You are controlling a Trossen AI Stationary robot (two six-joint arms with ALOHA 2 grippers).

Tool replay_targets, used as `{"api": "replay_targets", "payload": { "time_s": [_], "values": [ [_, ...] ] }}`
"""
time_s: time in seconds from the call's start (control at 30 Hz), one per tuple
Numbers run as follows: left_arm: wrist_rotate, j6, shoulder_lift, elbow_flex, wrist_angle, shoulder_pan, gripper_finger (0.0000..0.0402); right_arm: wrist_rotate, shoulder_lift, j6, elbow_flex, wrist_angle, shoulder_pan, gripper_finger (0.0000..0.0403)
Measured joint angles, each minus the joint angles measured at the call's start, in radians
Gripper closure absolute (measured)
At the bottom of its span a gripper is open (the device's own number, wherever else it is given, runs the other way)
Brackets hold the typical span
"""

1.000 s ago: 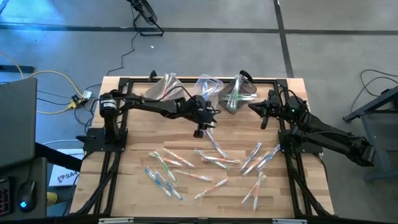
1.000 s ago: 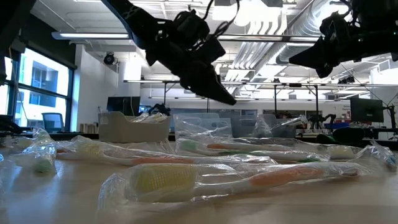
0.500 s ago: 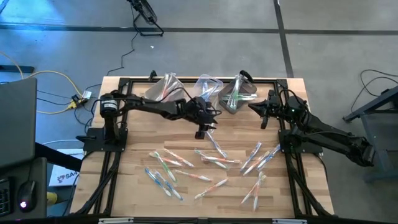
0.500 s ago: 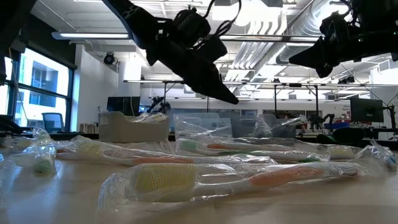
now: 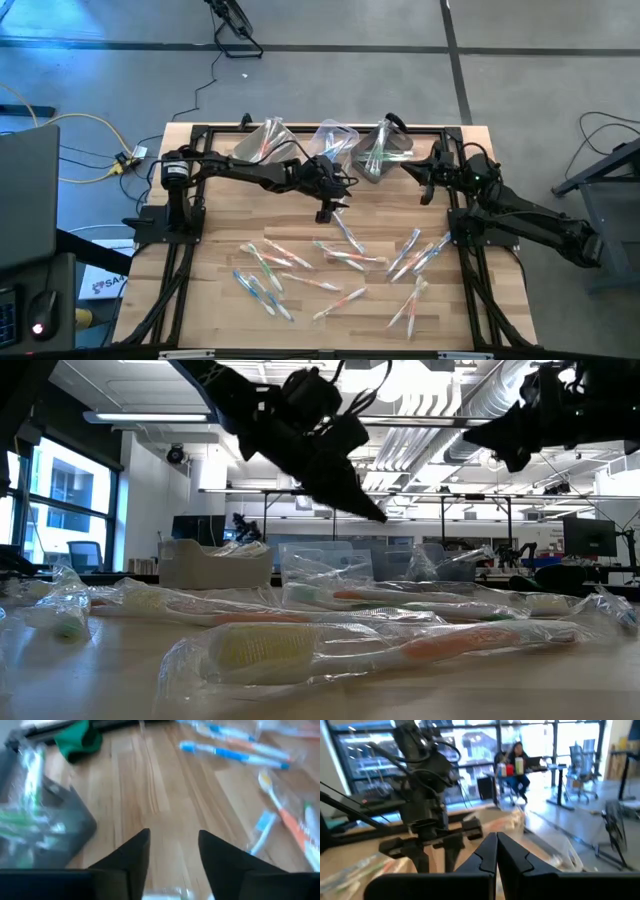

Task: Pick & Place Toothbrushes
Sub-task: Put the blue toothbrush into the transparent bin

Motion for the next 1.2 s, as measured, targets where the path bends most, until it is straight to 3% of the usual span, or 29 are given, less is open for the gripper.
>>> {"api": "replay_targets", "payload": {
  "time_s": [0.17,0.33,0.6,0.83,1.2],
  "values": [
    [0.013,-0.001,-0.002,0.028,-0.019,0.0,0.0208,-0.039,0.0,0.0,0.0,0.06,0.0,0.0401],
    [0.083,-0.095,-0.002,0.029,-0.025,0.0,0.0213,-0.058,0.0,0.016,0.0,0.058,0.0,0.0401],
    [0.081,-0.134,-0.002,0.029,-0.05,-0.026,0.0219,-0.16,0.0,0.054,0.0,0.027,0.0,0.0401],
    [0.053,-0.066,-0.002,0.029,-0.13,-0.05,0.0219,-0.159,0.0,0.09,0.0,0.014,0.0,0.0401],
    [-0.021,0.104,-0.001,0.029,-0.216,-0.064,0.022,-0.119,0.006,0.098,0.0,-0.168,0.0,0.0401]
  ]
}}
